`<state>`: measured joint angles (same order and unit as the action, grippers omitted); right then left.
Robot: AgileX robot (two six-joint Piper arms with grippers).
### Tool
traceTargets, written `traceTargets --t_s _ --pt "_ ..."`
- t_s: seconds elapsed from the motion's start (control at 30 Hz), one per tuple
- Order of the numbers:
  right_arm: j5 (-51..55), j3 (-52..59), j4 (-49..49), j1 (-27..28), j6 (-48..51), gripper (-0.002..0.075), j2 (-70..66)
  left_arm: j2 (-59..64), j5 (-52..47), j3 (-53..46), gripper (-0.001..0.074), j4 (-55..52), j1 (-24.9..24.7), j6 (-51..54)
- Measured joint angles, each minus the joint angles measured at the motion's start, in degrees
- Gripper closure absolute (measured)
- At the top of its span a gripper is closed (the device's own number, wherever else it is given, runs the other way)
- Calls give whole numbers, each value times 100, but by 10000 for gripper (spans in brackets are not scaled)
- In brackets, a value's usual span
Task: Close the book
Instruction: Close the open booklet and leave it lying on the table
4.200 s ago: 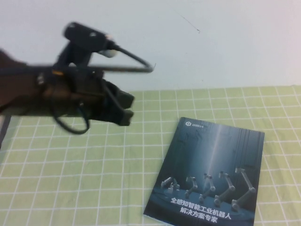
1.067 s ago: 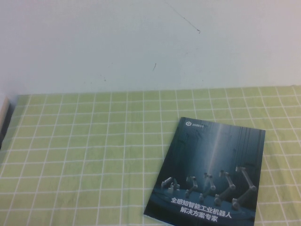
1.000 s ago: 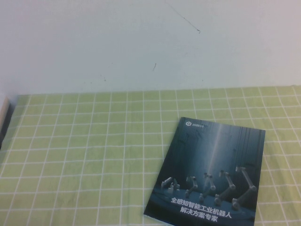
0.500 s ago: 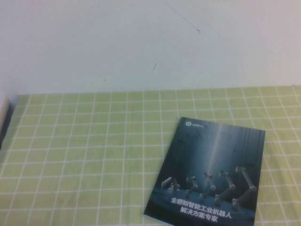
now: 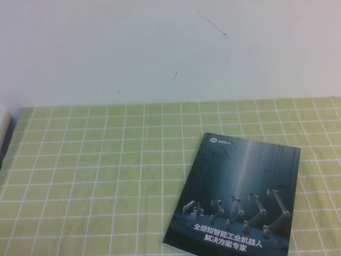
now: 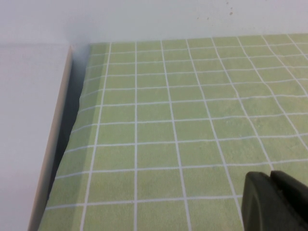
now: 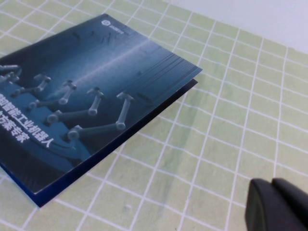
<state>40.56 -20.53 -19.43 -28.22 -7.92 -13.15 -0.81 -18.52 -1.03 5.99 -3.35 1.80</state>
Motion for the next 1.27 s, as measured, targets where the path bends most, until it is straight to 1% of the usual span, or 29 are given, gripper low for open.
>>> traceTargets --t_s 0.13,0.2,0.27,0.37,0.6,0.7,0.97,1.27 --pt "-258 222 -343 28 -14 729 15 0 -8 0 738 0 0 0" --pt "-470 398 -574 141 -90 729 73 0 -8 0 738 0 0 0" --pt "-793 608 -604 327 -67 729 232 0 -8 0 738 0 0 0" --pt "-1122 858 -443 799 163 729 547 0 -12 0 738 -4 0 0" --pt "-1618 1599 755 2403 1111 729 1343 0 -12 9 738 -13 0 0" --pt "-2163 2055 1077 2791 1250 729 1379 0 -12 9 738 -13 0 0" --pt "-2070 2175 1263 2859 1228 729 1379 0 -21 9 738 -13 0 0" --pt "-2070 2175 1736 2859 1223 729 1379 0 -21 9 738 -13 0 0"
